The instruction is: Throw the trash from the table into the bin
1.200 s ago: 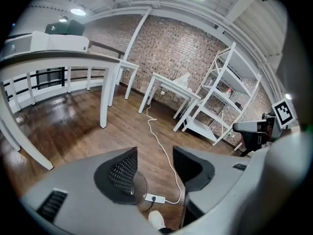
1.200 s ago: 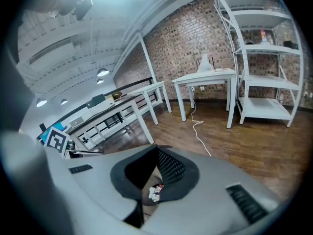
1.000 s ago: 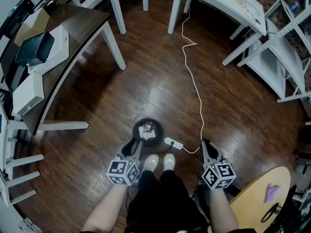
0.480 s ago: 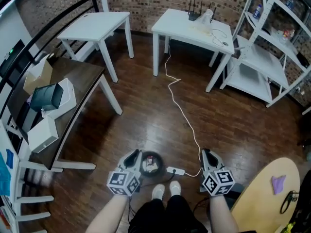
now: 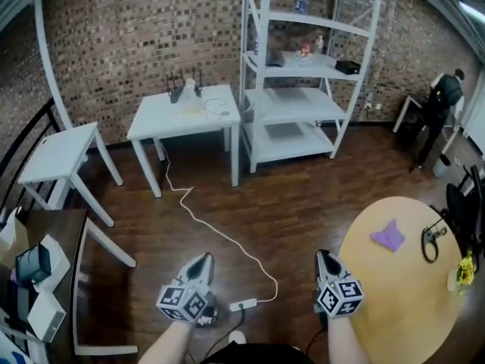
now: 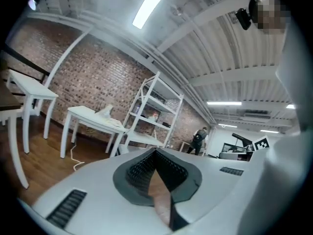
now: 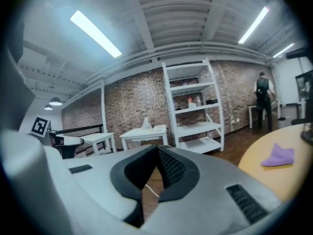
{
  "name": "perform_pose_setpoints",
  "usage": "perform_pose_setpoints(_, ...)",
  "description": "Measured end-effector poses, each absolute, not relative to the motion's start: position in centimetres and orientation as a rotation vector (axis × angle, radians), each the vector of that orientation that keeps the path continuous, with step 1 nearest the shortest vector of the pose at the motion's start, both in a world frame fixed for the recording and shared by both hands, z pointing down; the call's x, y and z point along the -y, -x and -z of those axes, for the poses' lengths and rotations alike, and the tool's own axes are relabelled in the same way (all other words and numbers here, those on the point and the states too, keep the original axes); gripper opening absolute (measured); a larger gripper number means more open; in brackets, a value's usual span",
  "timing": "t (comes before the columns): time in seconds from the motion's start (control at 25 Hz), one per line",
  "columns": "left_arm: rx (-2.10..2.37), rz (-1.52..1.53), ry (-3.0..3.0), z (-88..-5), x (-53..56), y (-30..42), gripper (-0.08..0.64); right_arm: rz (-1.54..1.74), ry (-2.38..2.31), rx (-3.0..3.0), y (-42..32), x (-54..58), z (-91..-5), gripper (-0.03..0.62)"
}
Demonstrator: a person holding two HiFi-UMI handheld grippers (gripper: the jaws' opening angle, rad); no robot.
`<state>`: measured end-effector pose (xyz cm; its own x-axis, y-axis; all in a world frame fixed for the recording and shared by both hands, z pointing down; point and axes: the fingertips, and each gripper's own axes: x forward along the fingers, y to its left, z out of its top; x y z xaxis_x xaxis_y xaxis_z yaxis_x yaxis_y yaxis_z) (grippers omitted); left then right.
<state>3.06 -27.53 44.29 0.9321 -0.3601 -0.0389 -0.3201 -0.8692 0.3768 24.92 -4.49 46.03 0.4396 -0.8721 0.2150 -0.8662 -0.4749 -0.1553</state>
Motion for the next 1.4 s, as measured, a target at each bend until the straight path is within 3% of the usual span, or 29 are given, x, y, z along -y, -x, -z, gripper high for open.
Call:
perform_pose_setpoints(0.44,-0.164,0.162,-2.77,-40.1,3.3,-21.1,0.0,0.062,2.838,-0.877,-26.4,-34.6,-40.6,0.005)
perform_pose_setpoints(0.72,-0.487,0.172,-2.71,-38.0,-13.5,-26.7,0.0,-0.012,2.913,-0.487,-24.9,-52.2,-39.8,0.005)
perform_pose_setpoints(1.0,-0.831,0.151,-2.757,-37.5,-24.5,-30.6,0.0,-0.06,2.938,-0.158,-22.7,-60.5,-39.9,0.003)
perform_pose_setpoints(1.4,-0.936,0.174,-2.717,-37.5,-22.8,-33.1,0.0,-0.1,2.881,0.038,-21.8,-58.9,-41.0,0.002)
